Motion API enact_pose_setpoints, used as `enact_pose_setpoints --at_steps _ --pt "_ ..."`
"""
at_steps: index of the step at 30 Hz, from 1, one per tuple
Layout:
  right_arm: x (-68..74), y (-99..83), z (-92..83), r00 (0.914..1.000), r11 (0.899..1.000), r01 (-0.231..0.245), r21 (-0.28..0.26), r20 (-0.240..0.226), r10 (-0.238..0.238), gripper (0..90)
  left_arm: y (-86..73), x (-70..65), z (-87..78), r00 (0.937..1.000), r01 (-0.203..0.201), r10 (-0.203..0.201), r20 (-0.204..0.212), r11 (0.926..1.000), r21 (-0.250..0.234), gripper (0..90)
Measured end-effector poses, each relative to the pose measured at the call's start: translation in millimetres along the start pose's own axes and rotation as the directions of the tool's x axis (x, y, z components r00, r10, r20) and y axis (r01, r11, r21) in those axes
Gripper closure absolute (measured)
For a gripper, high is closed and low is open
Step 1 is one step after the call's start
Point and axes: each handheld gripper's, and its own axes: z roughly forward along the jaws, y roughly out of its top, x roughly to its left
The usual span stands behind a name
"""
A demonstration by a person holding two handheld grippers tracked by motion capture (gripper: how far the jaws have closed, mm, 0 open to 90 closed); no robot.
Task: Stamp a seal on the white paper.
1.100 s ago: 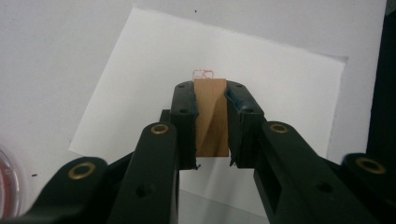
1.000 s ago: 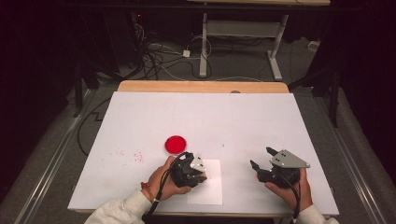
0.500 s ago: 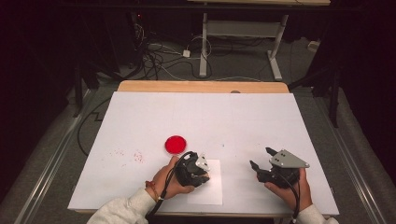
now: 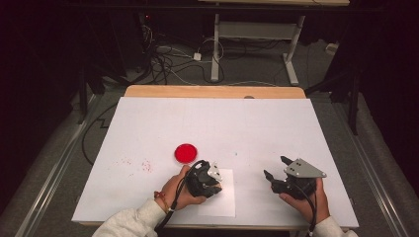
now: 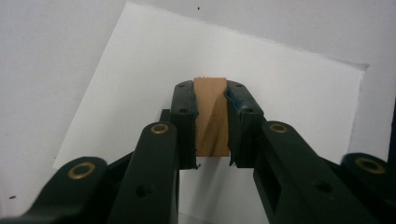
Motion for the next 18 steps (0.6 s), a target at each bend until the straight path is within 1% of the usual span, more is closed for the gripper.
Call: enact_pose_setpoints --at_steps 18 --pt "0.4 -0.1 -0.3 1.0 1.0 -0.001 0.003 0.001 0.001 28.0 0.1 -0.7 0.7 1.0 -0.002 0.002 -0.005 1.0 0.003 74.0"
